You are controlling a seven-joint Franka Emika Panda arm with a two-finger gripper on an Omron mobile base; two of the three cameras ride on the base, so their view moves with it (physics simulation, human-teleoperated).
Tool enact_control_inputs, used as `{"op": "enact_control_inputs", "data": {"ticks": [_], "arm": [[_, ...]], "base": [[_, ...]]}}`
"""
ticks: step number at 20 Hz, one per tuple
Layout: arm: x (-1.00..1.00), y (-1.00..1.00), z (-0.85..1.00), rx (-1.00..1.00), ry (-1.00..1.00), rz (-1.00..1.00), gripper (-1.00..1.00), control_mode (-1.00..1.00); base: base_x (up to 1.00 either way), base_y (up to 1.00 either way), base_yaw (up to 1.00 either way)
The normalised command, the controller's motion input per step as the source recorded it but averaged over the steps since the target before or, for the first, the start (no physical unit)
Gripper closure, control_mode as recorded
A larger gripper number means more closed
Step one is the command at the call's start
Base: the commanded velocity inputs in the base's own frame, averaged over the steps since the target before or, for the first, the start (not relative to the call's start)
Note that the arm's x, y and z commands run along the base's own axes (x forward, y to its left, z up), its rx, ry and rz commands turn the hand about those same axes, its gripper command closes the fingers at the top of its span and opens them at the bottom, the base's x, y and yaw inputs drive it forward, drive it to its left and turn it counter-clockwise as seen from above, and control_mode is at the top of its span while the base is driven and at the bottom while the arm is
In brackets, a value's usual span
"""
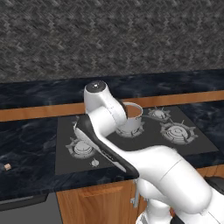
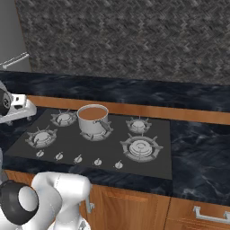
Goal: Pick up the sugar cube(s) and place them in the saucepan with hot chocolate.
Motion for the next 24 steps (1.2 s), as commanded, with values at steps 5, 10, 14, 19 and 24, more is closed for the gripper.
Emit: {"op": "enact_control_inputs", "data": {"ticks": [5, 10, 14, 19, 24], "arm": [[0.42, 0.00, 0.00, 0.00, 0.45, 0.36, -1.00, -1.00], [0.58, 0.07, -0.25, 0.00, 0.31, 0.39, -1.00, -1.00], [0.29, 0.32, -0.44, 0.00, 0.09, 0.26, -1.00, -1.00], [0.00, 0.87, -0.39, -0.12, 0.01, 0.00, -1.00, -1.00], [0.00, 0.68, -0.51, -0.05, 0.11, 0.00, -1.00, -1.00]], "base": [[0.00, 0.00, 0.00], [0.00, 0.00, 0.00], [0.00, 0.00, 0.00], [0.00, 0.00, 0.00], [0.00, 0.00, 0.00]]}}
